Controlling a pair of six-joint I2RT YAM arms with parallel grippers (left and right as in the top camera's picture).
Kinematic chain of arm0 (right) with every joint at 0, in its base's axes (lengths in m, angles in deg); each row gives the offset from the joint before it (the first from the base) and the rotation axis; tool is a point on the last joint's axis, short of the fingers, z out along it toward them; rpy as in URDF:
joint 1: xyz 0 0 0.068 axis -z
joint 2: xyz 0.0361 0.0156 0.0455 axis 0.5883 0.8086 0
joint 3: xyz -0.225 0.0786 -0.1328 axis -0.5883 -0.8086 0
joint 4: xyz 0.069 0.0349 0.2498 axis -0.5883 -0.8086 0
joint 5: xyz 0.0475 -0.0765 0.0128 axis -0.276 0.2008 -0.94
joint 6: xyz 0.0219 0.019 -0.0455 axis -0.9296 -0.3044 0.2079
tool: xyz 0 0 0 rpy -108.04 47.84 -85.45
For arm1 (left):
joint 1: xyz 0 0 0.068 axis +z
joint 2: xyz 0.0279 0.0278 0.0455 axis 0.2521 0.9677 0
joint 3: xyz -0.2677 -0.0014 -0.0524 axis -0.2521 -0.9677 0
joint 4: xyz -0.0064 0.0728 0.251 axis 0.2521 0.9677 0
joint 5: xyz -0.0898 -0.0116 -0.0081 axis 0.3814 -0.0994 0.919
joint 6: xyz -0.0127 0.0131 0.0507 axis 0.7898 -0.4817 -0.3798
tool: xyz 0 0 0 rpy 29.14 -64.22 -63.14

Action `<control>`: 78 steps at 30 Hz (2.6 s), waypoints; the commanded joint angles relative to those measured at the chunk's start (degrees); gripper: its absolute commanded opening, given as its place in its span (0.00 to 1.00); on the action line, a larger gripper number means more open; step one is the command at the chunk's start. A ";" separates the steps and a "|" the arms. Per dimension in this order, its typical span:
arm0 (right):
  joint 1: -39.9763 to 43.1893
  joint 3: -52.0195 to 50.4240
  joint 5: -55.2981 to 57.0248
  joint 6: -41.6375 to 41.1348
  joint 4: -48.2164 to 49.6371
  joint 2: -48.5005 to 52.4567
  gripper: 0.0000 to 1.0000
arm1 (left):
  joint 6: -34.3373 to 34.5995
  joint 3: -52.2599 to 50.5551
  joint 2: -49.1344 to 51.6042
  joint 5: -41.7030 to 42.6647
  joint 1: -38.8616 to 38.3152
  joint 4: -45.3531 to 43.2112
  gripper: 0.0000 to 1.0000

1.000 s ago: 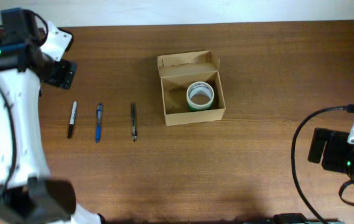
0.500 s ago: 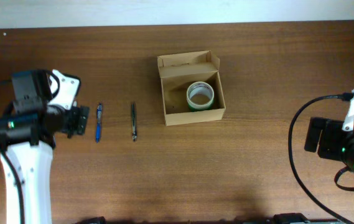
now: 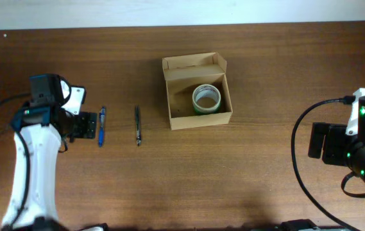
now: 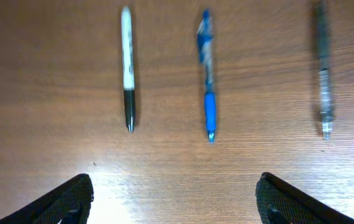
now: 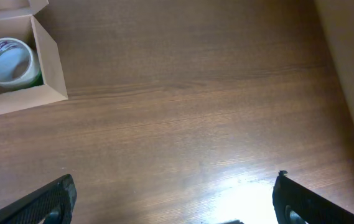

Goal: Pack container

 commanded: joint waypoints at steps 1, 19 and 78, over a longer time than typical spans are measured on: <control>-0.63 0.02 0.11 -0.31 0.07 0.04 0.99 | 4.74 -0.63 4.48 -0.55 2.58 -0.15 0.82; -0.63 0.02 -0.52 -0.90 -1.46 0.04 0.99 | -10.32 -0.63 14.88 -2.54 9.01 -11.50 0.83; -0.61 0.02 0.81 -0.92 -3.52 0.04 0.99 | -3.74 -0.63 31.65 0.94 9.33 -22.10 0.54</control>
